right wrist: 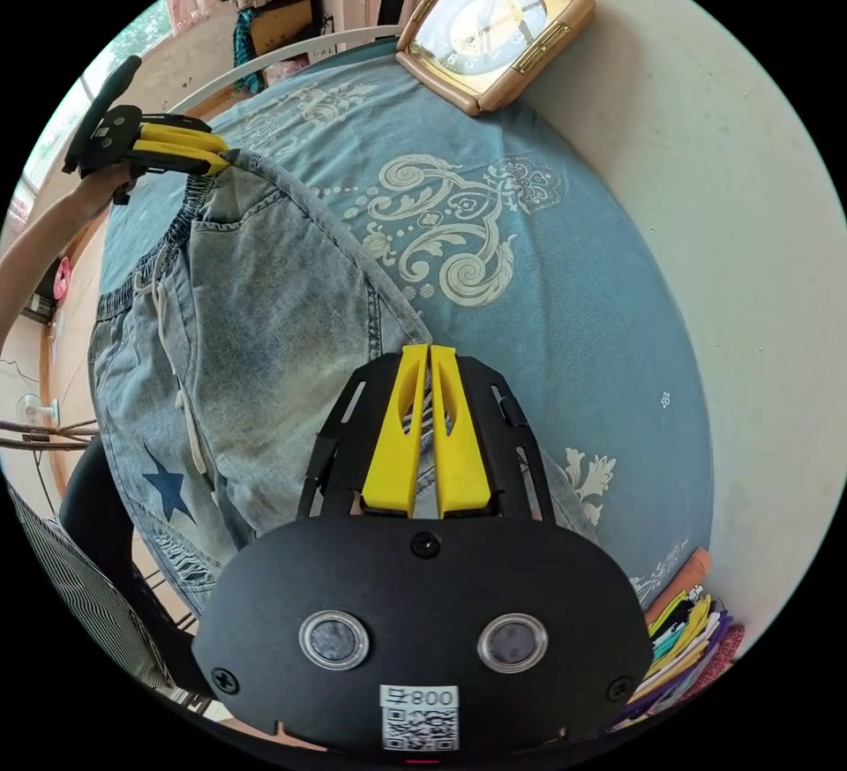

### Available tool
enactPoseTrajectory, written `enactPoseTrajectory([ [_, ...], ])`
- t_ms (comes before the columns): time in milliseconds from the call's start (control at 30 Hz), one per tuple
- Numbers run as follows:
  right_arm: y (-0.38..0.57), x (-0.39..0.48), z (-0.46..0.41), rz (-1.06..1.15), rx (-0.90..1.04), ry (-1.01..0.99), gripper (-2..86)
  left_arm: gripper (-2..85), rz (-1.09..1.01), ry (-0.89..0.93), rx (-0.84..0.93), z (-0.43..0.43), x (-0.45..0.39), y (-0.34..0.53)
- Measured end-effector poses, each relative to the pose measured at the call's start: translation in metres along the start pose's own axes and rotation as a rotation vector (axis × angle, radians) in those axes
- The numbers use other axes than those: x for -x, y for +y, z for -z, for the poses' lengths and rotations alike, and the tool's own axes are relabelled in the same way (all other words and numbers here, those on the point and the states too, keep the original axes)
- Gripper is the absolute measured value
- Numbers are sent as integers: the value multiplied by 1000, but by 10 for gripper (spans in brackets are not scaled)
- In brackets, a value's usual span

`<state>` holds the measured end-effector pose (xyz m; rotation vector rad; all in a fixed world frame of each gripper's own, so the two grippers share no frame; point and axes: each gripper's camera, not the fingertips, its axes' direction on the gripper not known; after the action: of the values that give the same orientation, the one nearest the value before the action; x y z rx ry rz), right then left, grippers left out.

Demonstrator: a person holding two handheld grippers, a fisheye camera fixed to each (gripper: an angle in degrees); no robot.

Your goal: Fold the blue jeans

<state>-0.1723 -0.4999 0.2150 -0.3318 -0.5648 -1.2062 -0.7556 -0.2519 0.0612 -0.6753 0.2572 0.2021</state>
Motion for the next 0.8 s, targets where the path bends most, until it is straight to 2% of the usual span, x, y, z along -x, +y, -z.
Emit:
enactPoseTrajectory([
  [200, 49, 40, 51, 16, -89, 20, 3, 13, -11, 23, -119, 47, -23, 51],
  [400, 108, 96, 89, 29, -136, 7, 2, 11, -93, 40, -146, 84, -57, 109],
  [800, 198, 210, 87, 47, -52, -122, 3, 8, -280, 47, 0, 95, -125, 220],
])
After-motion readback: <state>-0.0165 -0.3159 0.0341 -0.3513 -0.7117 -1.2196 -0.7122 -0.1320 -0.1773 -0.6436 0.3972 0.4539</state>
